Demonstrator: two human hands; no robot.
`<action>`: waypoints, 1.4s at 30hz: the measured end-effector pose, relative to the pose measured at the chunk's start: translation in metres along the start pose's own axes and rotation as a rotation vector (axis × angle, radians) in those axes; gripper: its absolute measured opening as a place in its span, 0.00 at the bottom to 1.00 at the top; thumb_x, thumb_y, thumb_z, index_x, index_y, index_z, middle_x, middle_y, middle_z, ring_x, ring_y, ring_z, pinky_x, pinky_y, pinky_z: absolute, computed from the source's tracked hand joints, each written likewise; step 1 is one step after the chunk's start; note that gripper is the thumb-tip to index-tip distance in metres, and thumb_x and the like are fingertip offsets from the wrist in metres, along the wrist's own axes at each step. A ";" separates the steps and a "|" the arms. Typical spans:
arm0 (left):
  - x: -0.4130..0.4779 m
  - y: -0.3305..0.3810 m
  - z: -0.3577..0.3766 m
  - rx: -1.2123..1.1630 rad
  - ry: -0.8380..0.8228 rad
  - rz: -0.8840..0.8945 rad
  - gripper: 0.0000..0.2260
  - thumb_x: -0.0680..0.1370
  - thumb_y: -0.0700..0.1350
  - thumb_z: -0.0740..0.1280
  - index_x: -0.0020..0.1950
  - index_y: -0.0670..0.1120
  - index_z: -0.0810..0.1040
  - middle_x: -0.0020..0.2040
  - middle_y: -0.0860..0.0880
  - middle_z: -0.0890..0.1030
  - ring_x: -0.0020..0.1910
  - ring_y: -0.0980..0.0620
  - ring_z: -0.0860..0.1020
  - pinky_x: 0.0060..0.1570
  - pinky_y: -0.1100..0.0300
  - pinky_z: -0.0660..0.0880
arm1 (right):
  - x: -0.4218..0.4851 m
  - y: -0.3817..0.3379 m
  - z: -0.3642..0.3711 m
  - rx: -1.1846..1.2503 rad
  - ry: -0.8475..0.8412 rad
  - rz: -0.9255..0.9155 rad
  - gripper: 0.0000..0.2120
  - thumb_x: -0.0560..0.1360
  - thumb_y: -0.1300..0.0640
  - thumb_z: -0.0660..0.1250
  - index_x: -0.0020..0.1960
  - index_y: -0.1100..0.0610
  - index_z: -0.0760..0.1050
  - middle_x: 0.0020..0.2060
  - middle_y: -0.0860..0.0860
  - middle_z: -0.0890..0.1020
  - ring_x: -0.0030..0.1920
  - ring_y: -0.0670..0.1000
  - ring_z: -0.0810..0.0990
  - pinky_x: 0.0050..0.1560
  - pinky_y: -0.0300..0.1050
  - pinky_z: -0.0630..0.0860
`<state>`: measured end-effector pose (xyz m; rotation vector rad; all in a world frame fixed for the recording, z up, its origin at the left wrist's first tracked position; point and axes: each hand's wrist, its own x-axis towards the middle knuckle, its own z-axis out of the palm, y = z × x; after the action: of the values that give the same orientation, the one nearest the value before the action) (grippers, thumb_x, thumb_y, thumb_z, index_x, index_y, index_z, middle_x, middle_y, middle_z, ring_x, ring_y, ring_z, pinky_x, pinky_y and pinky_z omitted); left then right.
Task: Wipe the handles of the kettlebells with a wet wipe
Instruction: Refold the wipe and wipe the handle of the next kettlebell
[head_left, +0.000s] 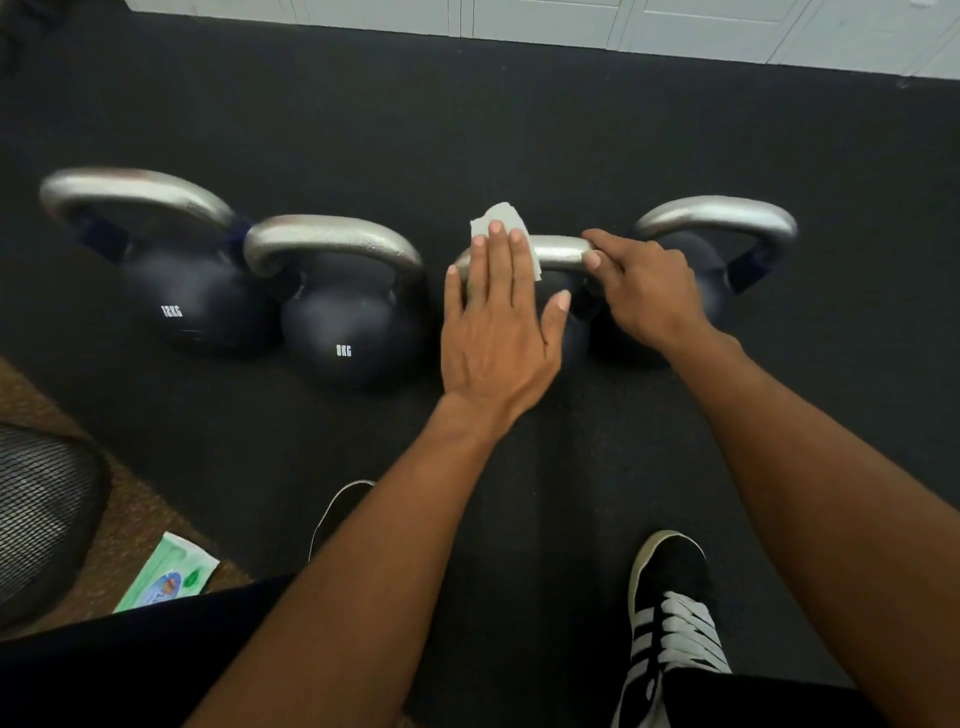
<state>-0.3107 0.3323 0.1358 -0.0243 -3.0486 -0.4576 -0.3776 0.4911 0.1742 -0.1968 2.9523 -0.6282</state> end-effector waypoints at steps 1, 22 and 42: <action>-0.001 0.003 0.003 0.040 0.017 0.020 0.35 0.83 0.61 0.42 0.84 0.41 0.49 0.84 0.41 0.49 0.83 0.43 0.49 0.80 0.42 0.50 | 0.000 0.001 -0.001 0.000 -0.002 -0.004 0.17 0.85 0.47 0.54 0.71 0.45 0.72 0.55 0.53 0.83 0.57 0.61 0.78 0.51 0.50 0.69; 0.020 0.085 -0.040 -1.517 0.099 -0.839 0.31 0.85 0.60 0.50 0.84 0.49 0.47 0.84 0.45 0.54 0.80 0.47 0.61 0.79 0.51 0.57 | 0.002 0.000 -0.002 0.002 -0.021 0.024 0.18 0.85 0.47 0.55 0.72 0.45 0.71 0.63 0.55 0.81 0.62 0.63 0.76 0.61 0.58 0.73; 0.012 0.041 -0.019 -2.753 0.237 -0.995 0.37 0.82 0.67 0.44 0.74 0.43 0.73 0.75 0.44 0.74 0.76 0.45 0.69 0.76 0.41 0.59 | 0.004 0.009 0.003 0.027 0.015 -0.016 0.19 0.84 0.46 0.56 0.73 0.47 0.71 0.54 0.53 0.84 0.54 0.56 0.80 0.50 0.49 0.72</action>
<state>-0.3204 0.3661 0.1670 0.9794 0.1145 -2.9301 -0.3817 0.4971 0.1671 -0.2146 2.9573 -0.6747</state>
